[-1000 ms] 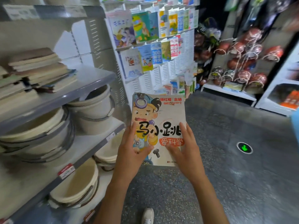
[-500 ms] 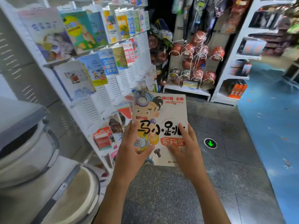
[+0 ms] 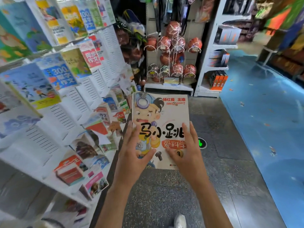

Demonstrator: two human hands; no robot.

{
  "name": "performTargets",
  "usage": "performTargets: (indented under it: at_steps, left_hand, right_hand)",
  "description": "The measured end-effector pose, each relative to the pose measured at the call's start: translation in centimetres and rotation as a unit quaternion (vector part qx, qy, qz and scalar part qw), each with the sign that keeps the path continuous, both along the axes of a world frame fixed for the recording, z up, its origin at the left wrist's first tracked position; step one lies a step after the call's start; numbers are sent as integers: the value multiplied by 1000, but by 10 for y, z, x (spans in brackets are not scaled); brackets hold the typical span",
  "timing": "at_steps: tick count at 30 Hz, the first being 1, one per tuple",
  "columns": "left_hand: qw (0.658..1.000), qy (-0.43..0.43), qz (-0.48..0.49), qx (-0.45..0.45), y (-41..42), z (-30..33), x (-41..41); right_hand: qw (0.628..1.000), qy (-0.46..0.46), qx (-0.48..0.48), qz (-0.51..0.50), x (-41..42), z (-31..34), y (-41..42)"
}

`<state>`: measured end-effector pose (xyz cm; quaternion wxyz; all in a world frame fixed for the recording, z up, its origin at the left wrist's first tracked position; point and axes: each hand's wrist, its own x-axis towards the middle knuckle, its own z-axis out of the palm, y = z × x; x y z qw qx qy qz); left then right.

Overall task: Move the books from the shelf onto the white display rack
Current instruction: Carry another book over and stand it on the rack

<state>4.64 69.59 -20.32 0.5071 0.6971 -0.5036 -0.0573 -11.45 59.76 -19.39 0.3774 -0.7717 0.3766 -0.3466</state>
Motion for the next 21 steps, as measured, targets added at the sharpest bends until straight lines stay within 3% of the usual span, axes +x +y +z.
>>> performTargets:
  at_steps: [11,21]
  left_hand:
    - [998,25,47,-13,-209,20,21]
    - [995,45,91,-7,-314,5,61]
  right_hand:
    - [997,20,-29,66,31,31,-229]
    - [993,56,-17,106,81,17,-346]
